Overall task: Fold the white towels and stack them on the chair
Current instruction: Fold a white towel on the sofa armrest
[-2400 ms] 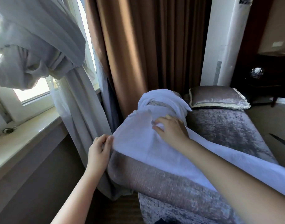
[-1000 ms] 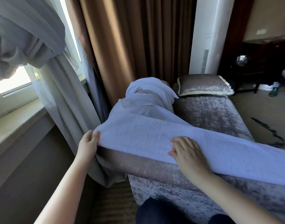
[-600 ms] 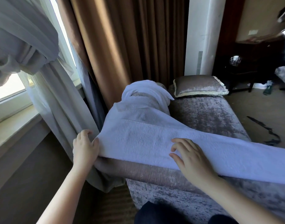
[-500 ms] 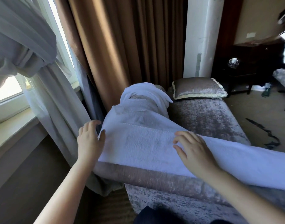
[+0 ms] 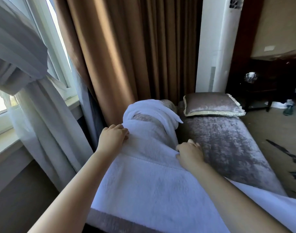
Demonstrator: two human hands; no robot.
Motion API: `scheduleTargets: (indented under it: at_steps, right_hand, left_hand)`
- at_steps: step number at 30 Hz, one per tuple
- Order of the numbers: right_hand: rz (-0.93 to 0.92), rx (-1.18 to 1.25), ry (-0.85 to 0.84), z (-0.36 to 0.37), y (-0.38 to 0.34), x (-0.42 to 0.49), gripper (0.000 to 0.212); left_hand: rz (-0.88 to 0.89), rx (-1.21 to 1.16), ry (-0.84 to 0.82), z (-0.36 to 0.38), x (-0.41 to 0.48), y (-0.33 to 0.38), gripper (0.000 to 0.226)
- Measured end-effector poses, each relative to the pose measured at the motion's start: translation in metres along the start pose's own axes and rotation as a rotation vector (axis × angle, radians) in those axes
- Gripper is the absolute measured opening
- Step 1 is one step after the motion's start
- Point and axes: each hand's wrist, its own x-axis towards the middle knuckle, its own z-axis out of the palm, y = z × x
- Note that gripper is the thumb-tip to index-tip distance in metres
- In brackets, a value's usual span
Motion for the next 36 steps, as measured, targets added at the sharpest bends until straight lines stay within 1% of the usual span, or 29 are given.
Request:
scheduleTargets:
  at_steps: [2,4,7,9,12,14,16,19,22,23,24,25,27,29,32,36]
  right_hand:
    - [0.046,0.087,0.058,0.000,0.005,0.000,0.020]
    - [0.119,0.199,0.180,-0.006,0.014,0.005,0.019]
    - [0.150,0.257,0.354,-0.015,0.024,0.014,0.016]
    - [0.140,0.289,0.382,-0.014,0.023,0.016,0.013]
    - [0.082,0.369,0.428,-0.009,0.015,0.009,0.014]
    - [-0.005,0.372,0.480,-0.009,0.007,-0.002,0.010]
    - [-0.132,0.370,0.510,-0.013,-0.003,-0.018,0.006]
    - [-0.295,0.343,0.522,-0.012,-0.021,-0.054,0.013]
    - [-0.428,0.323,0.534,-0.001,-0.042,-0.095,0.012]
    - [-0.466,0.307,0.523,0.004,-0.049,-0.107,0.018]
    - [-0.494,0.282,0.511,0.009,-0.053,-0.116,0.024]
    - [-0.511,0.254,0.509,0.015,-0.057,-0.122,0.028]
    - [-0.505,0.206,0.530,0.025,-0.059,-0.129,0.030]
    - [-0.488,0.172,0.578,0.033,-0.059,-0.130,0.027]
    - [-0.486,0.147,0.623,0.040,-0.063,-0.128,0.029]
    - [-0.504,0.119,0.688,0.038,-0.065,-0.133,0.028]
  left_hand:
    - [0.034,0.002,0.048,-0.002,0.002,-0.009,0.022]
    - [0.002,-0.035,0.062,-0.006,0.008,-0.018,0.022]
    - [-0.097,-0.239,0.123,-0.008,0.024,-0.022,0.023]
    - [-0.149,-0.380,0.130,-0.008,0.034,-0.015,0.024]
    - [-0.126,-0.463,0.041,-0.007,0.031,-0.006,0.041]
    - [-0.113,-0.457,0.055,-0.005,0.017,-0.009,0.035]
    - [-0.112,-0.424,0.122,-0.003,-0.007,-0.018,0.021]
    - [-0.090,-0.419,0.220,-0.003,-0.058,-0.030,0.007]
    - [-0.048,-0.402,0.244,-0.003,-0.118,-0.036,0.006]
    - [-0.017,-0.380,0.235,-0.001,-0.134,-0.038,0.008]
    - [0.008,-0.362,0.220,0.001,-0.148,-0.040,0.015]
    - [0.016,-0.365,0.204,0.002,-0.158,-0.043,0.023]
    - [-0.036,-0.428,0.180,0.002,-0.172,-0.045,0.028]
    - [-0.071,-0.473,0.183,0.002,-0.179,-0.046,0.028]
    - [-0.045,-0.445,0.230,0.008,-0.179,-0.044,0.028]
    - [-0.022,-0.410,0.252,0.009,-0.173,-0.046,0.027]
